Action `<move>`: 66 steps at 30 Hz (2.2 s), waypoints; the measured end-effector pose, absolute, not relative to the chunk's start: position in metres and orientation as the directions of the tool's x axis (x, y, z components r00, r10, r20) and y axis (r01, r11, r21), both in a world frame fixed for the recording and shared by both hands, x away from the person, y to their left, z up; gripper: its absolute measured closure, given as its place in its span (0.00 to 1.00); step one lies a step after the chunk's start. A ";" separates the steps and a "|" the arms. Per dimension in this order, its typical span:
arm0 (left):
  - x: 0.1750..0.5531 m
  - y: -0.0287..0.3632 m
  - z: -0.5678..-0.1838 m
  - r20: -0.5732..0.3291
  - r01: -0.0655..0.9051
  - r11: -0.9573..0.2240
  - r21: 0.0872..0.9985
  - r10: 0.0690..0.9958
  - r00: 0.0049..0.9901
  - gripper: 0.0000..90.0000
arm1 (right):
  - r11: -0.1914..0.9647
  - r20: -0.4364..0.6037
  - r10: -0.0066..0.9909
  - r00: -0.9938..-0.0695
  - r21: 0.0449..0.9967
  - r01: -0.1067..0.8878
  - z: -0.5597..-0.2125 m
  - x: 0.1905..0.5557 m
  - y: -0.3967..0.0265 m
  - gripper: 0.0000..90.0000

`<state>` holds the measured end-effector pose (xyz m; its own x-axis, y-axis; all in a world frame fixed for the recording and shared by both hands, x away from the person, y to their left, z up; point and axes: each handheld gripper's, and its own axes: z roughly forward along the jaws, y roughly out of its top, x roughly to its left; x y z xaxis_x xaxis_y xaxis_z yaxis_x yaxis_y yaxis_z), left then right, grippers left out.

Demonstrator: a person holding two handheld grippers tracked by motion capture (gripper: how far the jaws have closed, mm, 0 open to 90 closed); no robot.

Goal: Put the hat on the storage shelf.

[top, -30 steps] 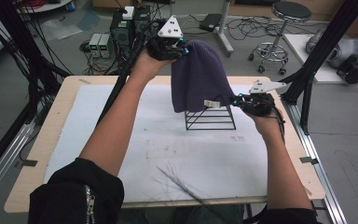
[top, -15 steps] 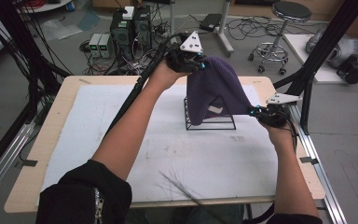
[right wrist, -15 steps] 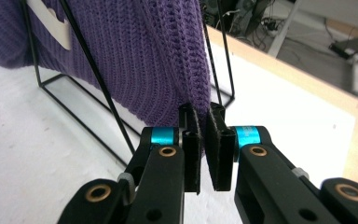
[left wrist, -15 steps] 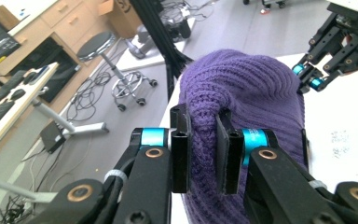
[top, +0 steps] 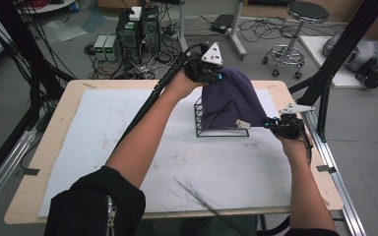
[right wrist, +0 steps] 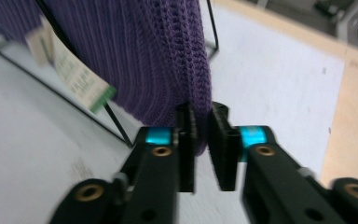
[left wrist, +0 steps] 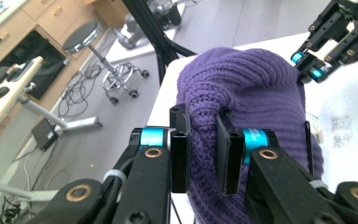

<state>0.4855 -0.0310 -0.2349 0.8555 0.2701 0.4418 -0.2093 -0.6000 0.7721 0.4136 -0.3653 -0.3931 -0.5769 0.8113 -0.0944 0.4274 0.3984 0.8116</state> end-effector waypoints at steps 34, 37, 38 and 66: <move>0.488 -0.026 -0.246 0.452 -0.228 -0.590 0.775 0.265 0.852 0.86 | 0.457 -0.169 0.758 -0.630 0.826 0.328 -0.372 0.417 -0.328 0.93; 0.488 -0.030 -0.259 0.435 -0.211 -0.594 0.776 0.262 0.862 0.85 | 0.458 -0.143 0.770 -0.622 0.803 0.382 -0.383 0.419 -0.331 0.93; 0.488 -0.030 -0.262 0.426 -0.202 -0.589 0.782 0.268 0.864 0.84 | 0.467 -0.144 0.770 -0.622 0.790 0.396 -0.386 0.419 -0.331 0.93; 0.419 0.134 -0.268 0.194 -0.013 -0.316 0.949 0.547 0.815 0.32 | 0.307 -0.161 0.805 -0.570 0.937 0.168 -0.323 0.366 -0.342 0.28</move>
<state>0.4191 0.1344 -0.2679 0.8146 0.5468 0.1935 -0.0132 -0.3161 0.9486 0.3663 -0.3419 -0.3228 -0.5704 0.8054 -0.1613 0.1683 0.3068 0.9368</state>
